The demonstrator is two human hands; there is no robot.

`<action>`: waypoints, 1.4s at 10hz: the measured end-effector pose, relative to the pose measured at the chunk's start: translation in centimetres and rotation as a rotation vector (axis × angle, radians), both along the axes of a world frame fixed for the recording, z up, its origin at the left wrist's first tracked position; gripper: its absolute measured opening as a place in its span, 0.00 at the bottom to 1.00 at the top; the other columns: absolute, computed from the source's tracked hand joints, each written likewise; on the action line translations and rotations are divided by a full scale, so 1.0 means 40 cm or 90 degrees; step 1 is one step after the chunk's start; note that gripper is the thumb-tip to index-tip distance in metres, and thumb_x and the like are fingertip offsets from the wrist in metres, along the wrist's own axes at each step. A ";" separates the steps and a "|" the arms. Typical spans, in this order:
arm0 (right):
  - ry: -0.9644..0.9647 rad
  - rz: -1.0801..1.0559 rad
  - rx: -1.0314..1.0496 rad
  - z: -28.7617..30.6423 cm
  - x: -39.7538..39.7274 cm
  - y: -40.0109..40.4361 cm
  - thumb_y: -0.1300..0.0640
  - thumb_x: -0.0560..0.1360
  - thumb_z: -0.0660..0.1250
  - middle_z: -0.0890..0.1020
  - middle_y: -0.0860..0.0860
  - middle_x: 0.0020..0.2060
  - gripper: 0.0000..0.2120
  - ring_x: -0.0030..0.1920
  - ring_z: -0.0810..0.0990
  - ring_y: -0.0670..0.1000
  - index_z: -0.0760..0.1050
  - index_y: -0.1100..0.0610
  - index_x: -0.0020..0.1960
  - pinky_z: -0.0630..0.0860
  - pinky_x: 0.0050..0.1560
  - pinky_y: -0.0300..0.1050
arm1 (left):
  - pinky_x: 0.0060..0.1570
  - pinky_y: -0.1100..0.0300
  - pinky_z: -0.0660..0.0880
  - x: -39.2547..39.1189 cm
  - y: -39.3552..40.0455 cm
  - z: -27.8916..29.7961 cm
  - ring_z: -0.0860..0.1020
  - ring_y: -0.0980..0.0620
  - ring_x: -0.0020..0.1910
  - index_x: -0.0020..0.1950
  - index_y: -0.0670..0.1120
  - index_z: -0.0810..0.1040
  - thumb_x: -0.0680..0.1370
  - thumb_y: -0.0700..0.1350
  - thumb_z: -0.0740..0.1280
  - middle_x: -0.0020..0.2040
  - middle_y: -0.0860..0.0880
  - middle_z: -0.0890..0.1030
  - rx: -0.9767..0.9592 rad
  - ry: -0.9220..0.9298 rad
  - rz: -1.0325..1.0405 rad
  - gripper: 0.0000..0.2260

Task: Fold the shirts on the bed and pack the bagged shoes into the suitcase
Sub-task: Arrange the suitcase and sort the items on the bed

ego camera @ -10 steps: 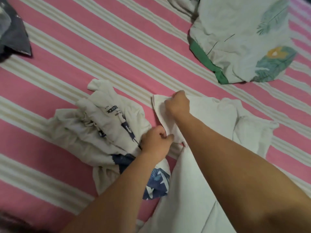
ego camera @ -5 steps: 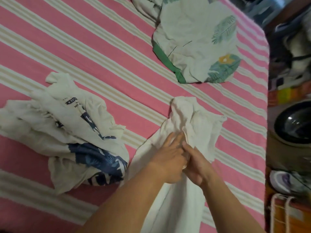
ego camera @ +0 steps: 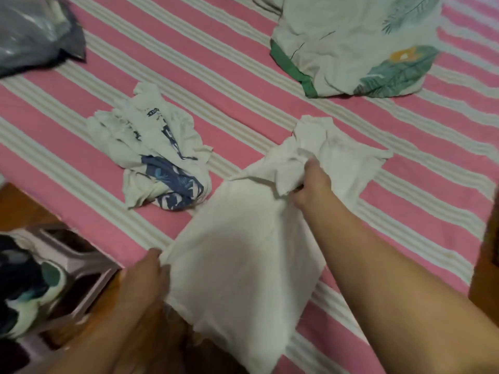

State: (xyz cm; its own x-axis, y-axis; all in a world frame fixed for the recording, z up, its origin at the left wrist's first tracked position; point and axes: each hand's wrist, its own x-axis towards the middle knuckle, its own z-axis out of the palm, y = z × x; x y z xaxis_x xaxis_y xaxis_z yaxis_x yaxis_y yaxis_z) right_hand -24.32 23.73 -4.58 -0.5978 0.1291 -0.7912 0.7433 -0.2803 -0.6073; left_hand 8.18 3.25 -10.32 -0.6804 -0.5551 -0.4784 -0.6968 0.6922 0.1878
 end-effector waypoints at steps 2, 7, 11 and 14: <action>0.152 0.038 0.197 0.207 -0.120 0.157 0.45 0.83 0.57 0.81 0.51 0.47 0.22 0.41 0.81 0.52 0.72 0.59 0.69 0.80 0.39 0.46 | 0.37 0.52 0.72 0.061 0.168 0.214 0.82 0.38 0.42 0.52 0.51 0.70 0.77 0.47 0.68 0.43 0.45 0.82 0.038 0.064 -0.073 0.08; -0.050 0.185 0.261 -0.213 -0.089 0.663 0.67 0.67 0.74 0.85 0.56 0.49 0.24 0.45 0.86 0.56 0.78 0.60 0.62 0.83 0.35 0.48 | 0.45 0.50 0.75 0.082 0.677 0.002 0.80 0.44 0.47 0.62 0.49 0.65 0.81 0.44 0.60 0.51 0.48 0.78 0.196 -0.162 -0.291 0.11; -0.030 0.262 0.331 -0.152 -0.114 0.709 0.60 0.66 0.72 0.80 0.55 0.54 0.23 0.53 0.82 0.57 0.75 0.60 0.61 0.82 0.53 0.53 | 0.44 0.53 0.74 -0.034 0.635 0.097 0.77 0.53 0.41 0.45 0.52 0.71 0.83 0.61 0.55 0.42 0.53 0.77 0.207 -0.110 -0.218 0.15; -0.027 0.188 0.405 -0.156 -0.091 0.672 0.61 0.75 0.66 0.77 0.53 0.51 0.05 0.53 0.79 0.53 0.74 0.54 0.50 0.79 0.52 0.45 | 0.53 0.47 0.77 0.053 0.364 -0.006 0.78 0.46 0.49 0.51 0.46 0.76 0.85 0.50 0.56 0.48 0.47 0.79 0.140 -0.171 -0.075 0.12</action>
